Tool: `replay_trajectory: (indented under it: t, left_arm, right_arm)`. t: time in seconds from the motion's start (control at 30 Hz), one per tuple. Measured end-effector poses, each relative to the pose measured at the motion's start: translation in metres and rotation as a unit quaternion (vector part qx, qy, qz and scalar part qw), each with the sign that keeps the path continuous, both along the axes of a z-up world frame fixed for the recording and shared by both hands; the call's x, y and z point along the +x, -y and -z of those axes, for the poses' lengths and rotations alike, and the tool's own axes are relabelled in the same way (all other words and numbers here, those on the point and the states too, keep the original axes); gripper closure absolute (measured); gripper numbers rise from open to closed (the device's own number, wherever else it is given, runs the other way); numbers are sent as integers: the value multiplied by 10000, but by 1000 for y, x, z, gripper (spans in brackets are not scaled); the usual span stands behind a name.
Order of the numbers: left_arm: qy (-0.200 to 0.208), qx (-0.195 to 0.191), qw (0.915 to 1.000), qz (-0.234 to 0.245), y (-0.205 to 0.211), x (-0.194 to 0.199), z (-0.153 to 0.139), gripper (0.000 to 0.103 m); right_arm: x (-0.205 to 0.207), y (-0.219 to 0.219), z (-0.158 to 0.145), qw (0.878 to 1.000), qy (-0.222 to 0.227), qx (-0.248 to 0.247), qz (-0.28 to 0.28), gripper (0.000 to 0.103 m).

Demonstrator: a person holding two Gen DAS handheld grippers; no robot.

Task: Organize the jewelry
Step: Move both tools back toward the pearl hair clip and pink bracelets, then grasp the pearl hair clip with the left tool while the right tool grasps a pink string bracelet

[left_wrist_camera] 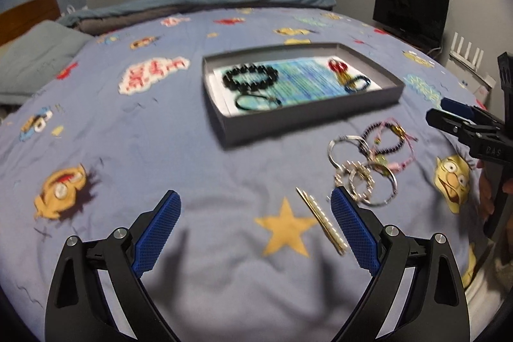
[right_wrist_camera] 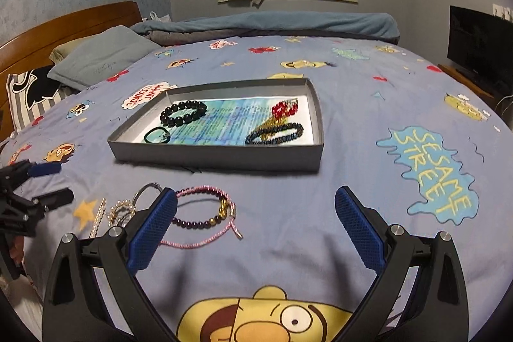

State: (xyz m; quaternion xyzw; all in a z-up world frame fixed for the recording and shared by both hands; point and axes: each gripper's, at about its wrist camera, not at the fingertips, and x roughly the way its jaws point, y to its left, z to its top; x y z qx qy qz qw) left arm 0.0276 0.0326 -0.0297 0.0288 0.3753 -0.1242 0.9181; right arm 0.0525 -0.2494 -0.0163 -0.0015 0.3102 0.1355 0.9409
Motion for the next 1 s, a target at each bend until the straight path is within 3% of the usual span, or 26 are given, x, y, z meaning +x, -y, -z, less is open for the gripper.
replay_trajectory:
  t: [0.17,0.27,0.43,0.53,0.6,0.8,1.0]
  left_arm:
    - [-245,-289,9992,137,11,-7,8,9]
    - [-312,-241,9990,193,20,-7,12,9]
    - [-399,-157,9989,177,26,-5,17,12]
    - [-458,-183,9985,224,28,-4,19,22]
    - [-516,-163,9981,283,30,-4,21,37]
    - [-638,-148,9964,531,36,-5,25,68]
    - [-684,-39,9964,491,37,0,32,76]
  right_arm:
    - [-5,0,9,9995,-279,100,-123,6]
    - [-8,-5,14,9991,-357,-35,-214,6]
    - [-7,-10,22,9982,-502,-164,-279,18]
    - [-6,-7,22,9984,-501,-106,-245,32]
    - [-2,-5,24,9981,-570,-53,-207,46]
    - [3,-6,27,9968,-740,130,-279,74]
    - [8,-14,31,9961,-855,16,-237,82]
